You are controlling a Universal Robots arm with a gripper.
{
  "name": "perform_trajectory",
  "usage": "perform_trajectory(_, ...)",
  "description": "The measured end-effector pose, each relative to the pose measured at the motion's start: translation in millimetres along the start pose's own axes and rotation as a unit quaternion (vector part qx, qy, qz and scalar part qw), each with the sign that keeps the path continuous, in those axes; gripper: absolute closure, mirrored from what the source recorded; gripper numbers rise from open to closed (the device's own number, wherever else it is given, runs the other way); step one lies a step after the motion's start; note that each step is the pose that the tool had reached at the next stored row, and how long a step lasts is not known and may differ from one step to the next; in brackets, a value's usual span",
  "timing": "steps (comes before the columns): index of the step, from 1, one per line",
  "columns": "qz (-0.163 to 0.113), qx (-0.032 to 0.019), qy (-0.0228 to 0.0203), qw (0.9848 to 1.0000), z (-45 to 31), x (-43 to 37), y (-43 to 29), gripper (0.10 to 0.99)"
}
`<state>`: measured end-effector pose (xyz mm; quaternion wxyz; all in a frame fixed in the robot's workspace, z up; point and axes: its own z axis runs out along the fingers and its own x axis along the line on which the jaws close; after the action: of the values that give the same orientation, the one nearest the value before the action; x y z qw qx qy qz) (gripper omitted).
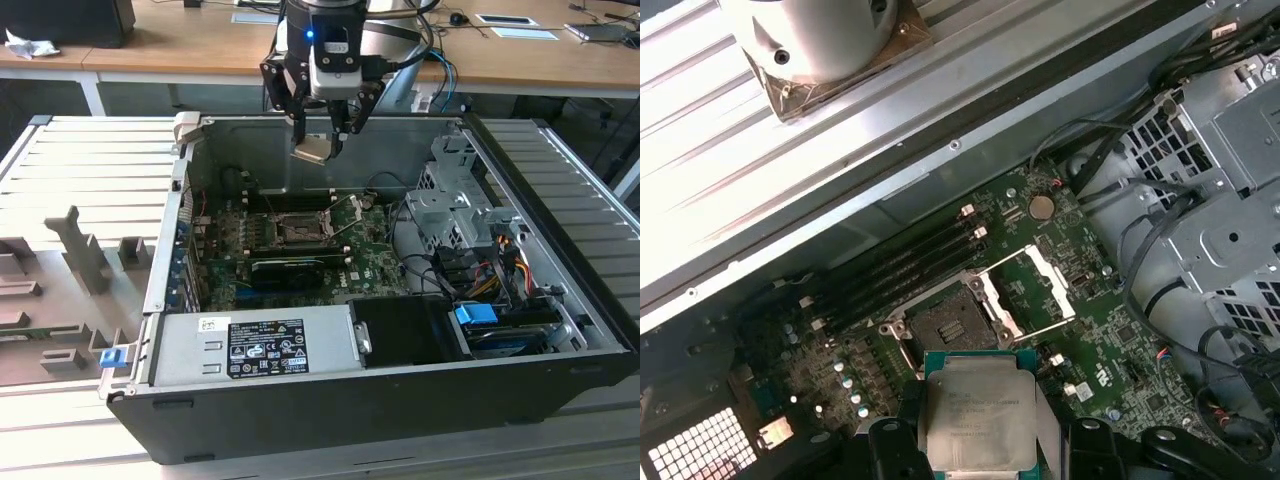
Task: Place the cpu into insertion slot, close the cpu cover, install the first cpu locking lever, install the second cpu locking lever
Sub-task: 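Place the cpu into insertion slot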
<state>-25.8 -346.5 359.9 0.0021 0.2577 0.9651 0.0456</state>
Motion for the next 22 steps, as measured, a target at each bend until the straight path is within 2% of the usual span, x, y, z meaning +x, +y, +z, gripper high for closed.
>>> perform_trajectory(22,0.032,-0.0006,-0.0028,0.9995,1.2,0.0,-0.1,0.557)
